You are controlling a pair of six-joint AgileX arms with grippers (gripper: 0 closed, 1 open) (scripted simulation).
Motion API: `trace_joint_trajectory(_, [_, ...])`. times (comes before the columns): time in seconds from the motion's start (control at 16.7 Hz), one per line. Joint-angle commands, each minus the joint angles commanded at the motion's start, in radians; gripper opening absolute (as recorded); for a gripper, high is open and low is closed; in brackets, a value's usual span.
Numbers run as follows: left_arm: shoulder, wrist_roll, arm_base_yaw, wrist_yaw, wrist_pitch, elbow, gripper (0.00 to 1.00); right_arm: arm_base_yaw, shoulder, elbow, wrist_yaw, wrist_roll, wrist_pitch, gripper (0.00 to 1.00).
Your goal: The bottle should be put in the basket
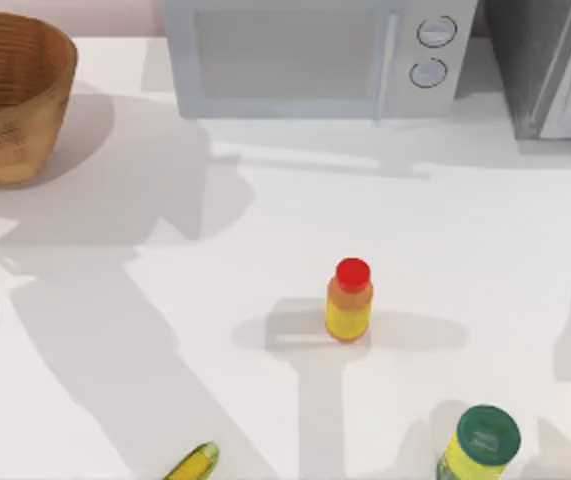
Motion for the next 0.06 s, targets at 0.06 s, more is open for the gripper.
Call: trace_joint_trajectory(0.06, [0.0,0.0,0.0,0.0,0.0,0.0,1.0,0.0,0.0,0.0,0.0,0.0,0.0,1.0])
